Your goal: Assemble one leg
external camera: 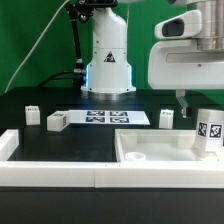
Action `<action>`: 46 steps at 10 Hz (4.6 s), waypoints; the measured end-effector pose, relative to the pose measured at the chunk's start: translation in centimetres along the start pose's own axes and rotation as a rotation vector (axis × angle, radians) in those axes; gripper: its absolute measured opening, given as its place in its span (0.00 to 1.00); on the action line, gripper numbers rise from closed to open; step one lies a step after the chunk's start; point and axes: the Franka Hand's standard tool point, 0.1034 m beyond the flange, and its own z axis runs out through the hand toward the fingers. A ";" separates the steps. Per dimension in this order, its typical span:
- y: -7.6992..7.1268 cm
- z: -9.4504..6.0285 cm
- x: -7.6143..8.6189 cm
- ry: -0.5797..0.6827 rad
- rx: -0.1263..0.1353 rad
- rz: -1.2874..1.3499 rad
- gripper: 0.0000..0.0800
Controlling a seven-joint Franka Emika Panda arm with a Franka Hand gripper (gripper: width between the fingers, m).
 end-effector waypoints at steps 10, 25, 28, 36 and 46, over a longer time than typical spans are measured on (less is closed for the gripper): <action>1.0 0.1 0.3 0.002 -0.004 -0.329 0.51; 0.9 0.4 1.1 -0.044 0.047 1.025 0.37; 0.8 0.3 1.1 -0.055 0.048 1.191 0.37; 0.4 0.4 1.5 -0.072 0.003 0.629 0.81; 0.3 0.7 0.8 -0.072 -0.008 -0.165 0.81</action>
Offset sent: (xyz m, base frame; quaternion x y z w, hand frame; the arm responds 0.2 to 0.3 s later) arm -0.0021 0.0036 -0.0050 0.0224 0.0064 -0.0836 0.9962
